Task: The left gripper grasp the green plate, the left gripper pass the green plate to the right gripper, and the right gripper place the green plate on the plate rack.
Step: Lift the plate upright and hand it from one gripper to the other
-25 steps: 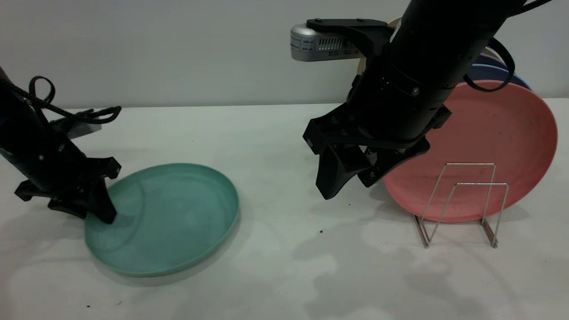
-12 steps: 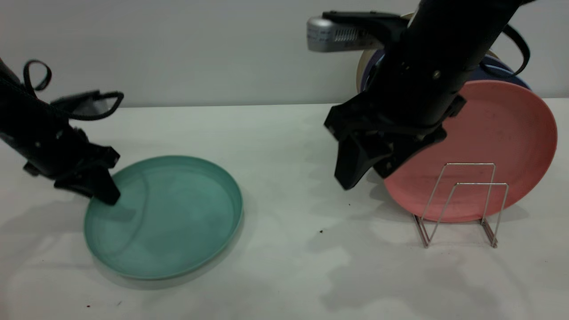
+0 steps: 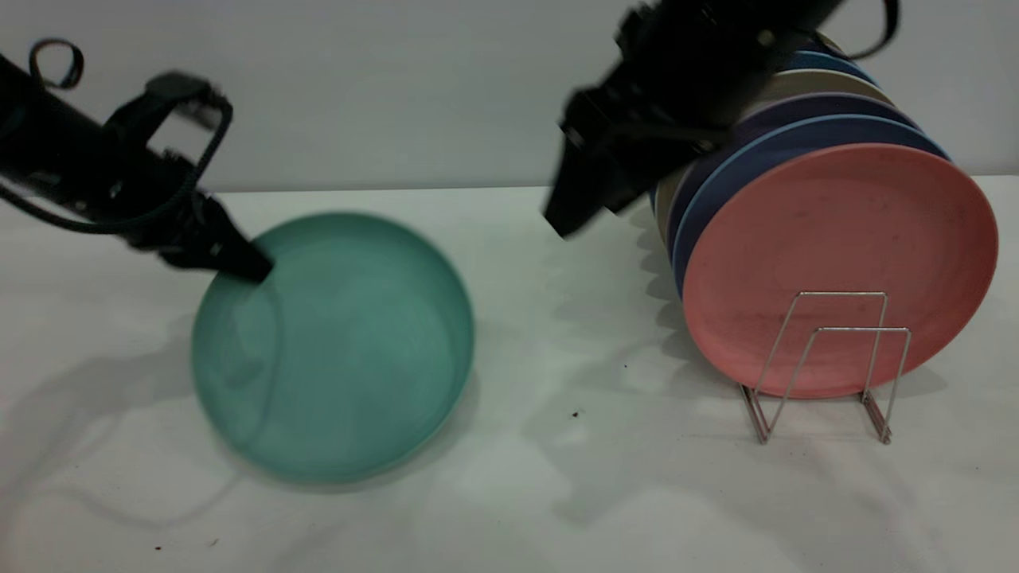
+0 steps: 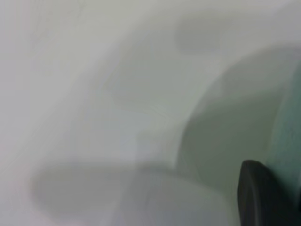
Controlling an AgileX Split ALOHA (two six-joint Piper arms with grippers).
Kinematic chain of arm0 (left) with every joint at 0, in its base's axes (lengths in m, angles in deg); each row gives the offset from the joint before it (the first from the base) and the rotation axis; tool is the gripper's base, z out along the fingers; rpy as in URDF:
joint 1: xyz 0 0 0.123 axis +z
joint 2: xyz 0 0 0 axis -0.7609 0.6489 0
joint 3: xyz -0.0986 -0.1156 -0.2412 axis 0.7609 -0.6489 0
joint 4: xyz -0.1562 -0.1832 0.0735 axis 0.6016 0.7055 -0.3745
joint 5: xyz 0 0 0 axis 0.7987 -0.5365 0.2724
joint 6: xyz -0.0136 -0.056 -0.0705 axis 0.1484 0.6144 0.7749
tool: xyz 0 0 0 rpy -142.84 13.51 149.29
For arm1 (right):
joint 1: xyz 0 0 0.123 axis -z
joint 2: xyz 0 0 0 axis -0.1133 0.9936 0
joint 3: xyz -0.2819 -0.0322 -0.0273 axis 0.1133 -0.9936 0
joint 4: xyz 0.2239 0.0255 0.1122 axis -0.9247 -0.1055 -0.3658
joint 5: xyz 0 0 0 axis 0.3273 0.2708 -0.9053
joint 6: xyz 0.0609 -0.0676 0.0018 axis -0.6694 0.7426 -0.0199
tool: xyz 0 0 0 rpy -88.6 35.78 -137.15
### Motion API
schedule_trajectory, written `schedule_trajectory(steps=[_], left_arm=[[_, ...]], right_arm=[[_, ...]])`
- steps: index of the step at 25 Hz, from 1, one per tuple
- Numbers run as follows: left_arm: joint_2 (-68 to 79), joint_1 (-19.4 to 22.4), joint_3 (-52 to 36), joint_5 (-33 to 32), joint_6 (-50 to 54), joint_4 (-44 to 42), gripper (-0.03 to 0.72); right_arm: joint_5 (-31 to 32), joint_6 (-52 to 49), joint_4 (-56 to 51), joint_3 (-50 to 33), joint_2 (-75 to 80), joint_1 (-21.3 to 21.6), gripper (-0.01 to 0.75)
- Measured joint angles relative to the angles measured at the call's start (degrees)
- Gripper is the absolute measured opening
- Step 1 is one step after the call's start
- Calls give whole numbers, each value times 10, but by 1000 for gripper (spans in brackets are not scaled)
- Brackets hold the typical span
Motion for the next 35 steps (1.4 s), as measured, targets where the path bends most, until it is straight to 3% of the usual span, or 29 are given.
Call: schedule_trajectory(steps=[3,7,28,35], left_arm=[[-3,0,0,-67,-123,97,24],[-5,-3,0,-101,-202,138,24],[-5,-26,0,-135,-212,137,23],[-5,-63,0,-139,-213,149,23]], right_arm=[[-1,72,-52,19,25,0,497],[0,105,-76,35,62,3,497],[-16,114,-89,39,71,17,497],[-18,129,-137,39,75,17,497]])
